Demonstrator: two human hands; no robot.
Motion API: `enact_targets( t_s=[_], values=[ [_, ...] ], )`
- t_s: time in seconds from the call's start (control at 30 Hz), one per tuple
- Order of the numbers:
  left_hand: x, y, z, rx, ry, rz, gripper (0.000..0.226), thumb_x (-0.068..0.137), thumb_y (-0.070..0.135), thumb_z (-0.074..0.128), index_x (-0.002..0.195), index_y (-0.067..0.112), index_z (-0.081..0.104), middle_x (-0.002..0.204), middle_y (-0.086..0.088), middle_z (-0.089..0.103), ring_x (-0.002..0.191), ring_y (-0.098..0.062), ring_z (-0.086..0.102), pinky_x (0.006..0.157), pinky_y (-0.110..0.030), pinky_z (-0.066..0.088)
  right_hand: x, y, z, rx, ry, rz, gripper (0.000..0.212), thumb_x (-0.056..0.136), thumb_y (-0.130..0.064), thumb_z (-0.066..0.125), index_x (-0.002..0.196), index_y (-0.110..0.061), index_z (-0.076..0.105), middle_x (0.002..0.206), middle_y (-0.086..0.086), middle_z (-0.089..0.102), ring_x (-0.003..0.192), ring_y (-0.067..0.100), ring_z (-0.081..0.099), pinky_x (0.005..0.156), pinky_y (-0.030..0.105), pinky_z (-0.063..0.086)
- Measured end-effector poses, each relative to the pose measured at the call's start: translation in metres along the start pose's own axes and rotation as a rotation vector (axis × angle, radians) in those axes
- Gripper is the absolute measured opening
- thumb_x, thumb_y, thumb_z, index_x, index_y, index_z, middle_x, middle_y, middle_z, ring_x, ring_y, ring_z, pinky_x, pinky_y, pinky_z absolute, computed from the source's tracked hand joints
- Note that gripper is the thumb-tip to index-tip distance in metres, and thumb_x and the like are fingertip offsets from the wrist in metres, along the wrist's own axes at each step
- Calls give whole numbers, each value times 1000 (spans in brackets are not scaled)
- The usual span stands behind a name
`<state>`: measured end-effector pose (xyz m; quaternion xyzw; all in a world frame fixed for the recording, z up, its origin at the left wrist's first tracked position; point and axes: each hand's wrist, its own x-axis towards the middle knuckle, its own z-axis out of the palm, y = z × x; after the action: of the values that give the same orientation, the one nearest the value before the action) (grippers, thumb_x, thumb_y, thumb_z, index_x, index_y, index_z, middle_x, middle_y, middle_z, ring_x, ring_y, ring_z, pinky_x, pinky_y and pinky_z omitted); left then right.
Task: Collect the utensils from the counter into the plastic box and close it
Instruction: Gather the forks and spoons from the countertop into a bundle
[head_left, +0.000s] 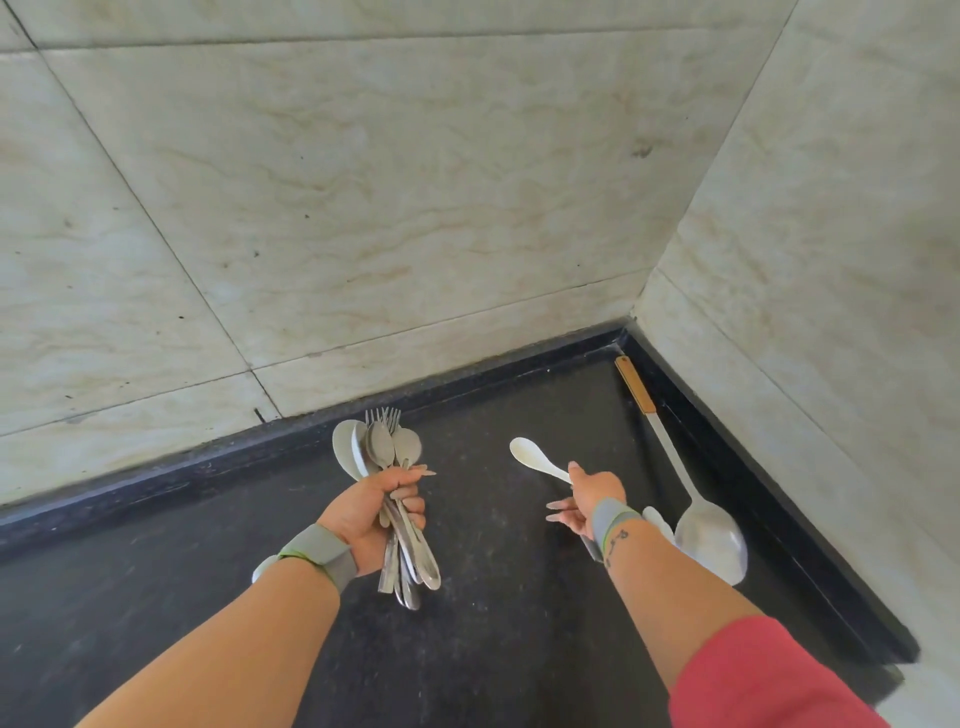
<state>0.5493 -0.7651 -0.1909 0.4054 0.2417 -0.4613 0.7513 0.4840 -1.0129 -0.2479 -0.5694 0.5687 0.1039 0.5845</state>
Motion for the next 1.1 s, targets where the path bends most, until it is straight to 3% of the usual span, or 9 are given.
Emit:
enact_targets(
  t_s=[0.07, 0.17, 0.27, 0.5, 0.6, 0.77, 0.87, 1.0, 1.1],
  values=[
    [0, 3, -3, -21, 15, -4, 21, 93, 11, 46, 73, 15, 50, 35, 7, 34, 31, -7, 36, 37, -16, 35, 7, -2, 4, -81, -50, 28, 46, 102, -23, 32, 65, 0, 47, 31, 9, 55, 17, 18, 49, 23, 7, 25],
    [-4, 7, -10, -54, 53, -5, 33, 93, 15, 48, 61, 17, 39, 33, 7, 29, 29, -7, 30, 35, -15, 31, -3, -5, 19, -170, -132, 19, 52, 104, -19, 26, 60, -3, 48, 54, 5, 46, 11, 7, 34, 21, 9, 16],
    [-13, 11, -20, -106, 57, 31, 22, 95, 22, 47, 74, 15, 51, 33, 7, 31, 27, -7, 31, 35, -14, 33, -36, -13, 43, -63, -274, -47, 46, 102, -19, 34, 64, -4, 56, 53, 3, 43, 19, 7, 31, 28, 7, 17],
    [-95, 9, -65, -253, 77, 267, 19, 95, 26, 51, 84, 11, 56, 58, -3, 66, 28, -6, 38, 37, -14, 41, -191, 4, 103, 35, -739, -182, 36, 101, -15, 33, 74, -2, 52, 35, 7, 48, 21, 13, 33, 33, 9, 18],
    [-138, 2, -93, -292, 77, 377, 19, 95, 27, 51, 85, 11, 55, 76, -9, 75, 32, -8, 47, 36, -15, 42, -244, 27, 124, -44, -811, -249, 31, 101, -13, 29, 77, -3, 47, 34, 9, 49, 21, 15, 32, 33, 9, 19],
    [-223, -22, -159, -325, 163, 547, 21, 97, 24, 47, 87, 9, 57, 72, -9, 76, 50, -14, 69, 40, -17, 45, -322, 87, 165, -264, -904, -371, 29, 101, -12, 31, 78, -4, 46, 36, 8, 52, 24, 15, 35, 31, 11, 20],
    [-248, -31, -180, -282, 202, 569, 28, 98, 29, 45, 95, 4, 59, 74, -11, 76, 56, -17, 70, 51, -23, 52, -344, 110, 181, -300, -942, -394, 31, 101, -14, 35, 74, -4, 48, 37, 7, 51, 24, 14, 35, 31, 11, 19],
    [-318, -64, -237, -283, 217, 590, 50, 96, 39, 46, 121, -2, 57, 111, -20, 71, 90, -26, 64, 88, -38, 52, -402, 168, 221, -435, -1001, -405, 36, 101, -17, 39, 67, -6, 47, 36, 5, 50, 23, 13, 35, 31, 8, 18],
    [-373, -92, -281, -374, 231, 652, 49, 96, 38, 45, 117, -4, 57, 88, -17, 76, 63, -19, 69, 61, -29, 60, -447, 222, 251, -552, -1034, -427, 38, 99, -23, 43, 64, -9, 46, 34, 3, 50, 25, 13, 36, 34, 11, 20]
  ],
)
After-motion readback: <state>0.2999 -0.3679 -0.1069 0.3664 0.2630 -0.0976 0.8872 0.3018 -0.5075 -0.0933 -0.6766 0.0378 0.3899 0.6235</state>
